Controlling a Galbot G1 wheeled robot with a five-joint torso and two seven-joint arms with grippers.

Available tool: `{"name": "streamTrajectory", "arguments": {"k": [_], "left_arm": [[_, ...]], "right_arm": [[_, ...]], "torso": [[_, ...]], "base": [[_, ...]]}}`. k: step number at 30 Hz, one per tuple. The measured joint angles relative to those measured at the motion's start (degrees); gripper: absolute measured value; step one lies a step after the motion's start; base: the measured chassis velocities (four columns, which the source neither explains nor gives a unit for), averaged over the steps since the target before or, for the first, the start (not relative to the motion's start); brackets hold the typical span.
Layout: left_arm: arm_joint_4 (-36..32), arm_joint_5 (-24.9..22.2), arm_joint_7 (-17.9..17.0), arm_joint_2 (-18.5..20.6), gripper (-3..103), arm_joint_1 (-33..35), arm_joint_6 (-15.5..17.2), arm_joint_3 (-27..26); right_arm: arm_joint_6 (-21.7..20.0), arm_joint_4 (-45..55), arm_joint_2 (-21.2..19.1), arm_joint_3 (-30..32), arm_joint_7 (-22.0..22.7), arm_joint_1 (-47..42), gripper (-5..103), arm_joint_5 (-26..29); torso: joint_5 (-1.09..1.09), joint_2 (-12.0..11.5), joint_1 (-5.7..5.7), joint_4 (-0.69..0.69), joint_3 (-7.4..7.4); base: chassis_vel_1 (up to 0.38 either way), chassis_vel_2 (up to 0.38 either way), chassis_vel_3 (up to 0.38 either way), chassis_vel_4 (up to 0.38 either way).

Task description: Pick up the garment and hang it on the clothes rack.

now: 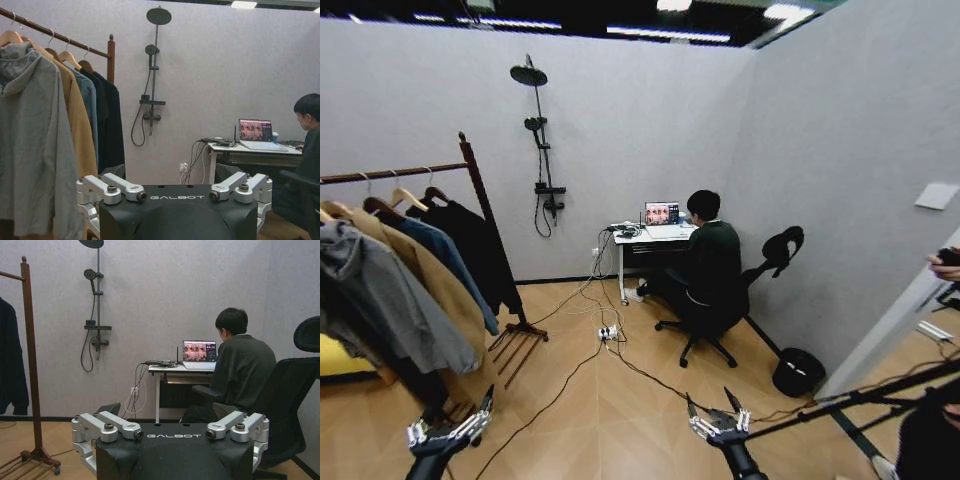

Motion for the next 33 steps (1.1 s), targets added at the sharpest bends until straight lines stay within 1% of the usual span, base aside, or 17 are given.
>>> {"name": "streamTrajectory", "arguments": {"k": [5,6,7,9,10,11,12,15,24,28,33], "left_arm": [[0.00,0.00,-0.01,0.00,100,0.01,0.00,0.00],[0.00,0.00,-0.03,0.00,100,0.01,0.00,-0.01],[0.00,0.00,-0.03,0.00,100,0.01,0.00,-0.01],[0.00,0.00,-0.03,0.00,100,0.01,0.00,-0.01],[0.00,0.00,-0.01,0.00,100,0.00,0.00,0.00],[0.00,0.00,0.02,0.00,100,0.00,0.00,0.00],[0.00,0.00,0.02,0.00,100,0.00,0.00,0.00],[0.00,0.00,0.02,0.00,100,-0.01,0.00,0.00],[0.00,0.00,0.00,0.00,100,0.00,0.01,0.00],[0.00,0.00,-0.01,0.00,100,0.01,0.01,0.00],[0.00,0.00,-0.02,0.00,100,0.00,0.01,0.00]], "right_arm": [[0.00,0.00,0.00,0.00,0.00,-0.02,100,0.00],[0.00,0.00,0.00,-0.01,0.00,-0.02,100,0.00],[0.00,0.00,0.00,-0.01,0.00,-0.02,100,0.00],[0.00,0.00,0.00,-0.01,0.00,0.00,100,0.00],[0.00,0.00,0.00,0.00,0.00,-0.05,100,0.00],[0.00,0.00,0.00,0.00,0.00,-0.05,100,0.00],[0.00,0.00,0.00,0.01,0.00,-0.04,100,0.00],[0.00,0.00,0.00,0.01,0.00,0.03,100,0.00],[0.00,0.00,0.00,0.01,0.00,0.02,100,0.00],[0.00,0.00,0.00,0.00,0.00,0.01,100,0.00],[0.00,0.00,0.00,0.00,0.00,0.01,100,0.00]], "torso": [[0.00,0.03,-0.04,0.01,-0.02],[0.00,0.04,-0.04,0.04,-0.02],[0.00,0.04,-0.04,0.04,-0.02],[-0.04,0.03,-0.03,0.02,-0.02],[0.01,0.03,-0.04,-0.03,-0.02],[0.02,0.03,-0.04,-0.05,-0.02],[0.00,0.01,-0.01,-0.01,0.00],[0.00,-0.03,0.07,0.01,0.02],[-0.01,-0.02,0.03,0.00,0.01],[-0.01,0.00,-0.01,0.02,0.00],[0.00,0.00,0.00,0.01,0.00]], "base": [[0.293,-0.311,-0.278,0.284],[0.115,-0.073,-0.252,0.228],[0.115,-0.073,-0.252,0.228],[0.115,-0.012,-0.141,0.144],[0.015,-0.012,-0.082,0.058],[-0.037,-0.094,-0.082,0.008],[-0.053,-0.023,0.024,0.008],[-0.048,0.032,0.059,-0.020],[-0.019,0.040,0.034,-0.030],[0.086,0.017,0.008,0.052],[0.016,0.004,0.006,0.014]]}}
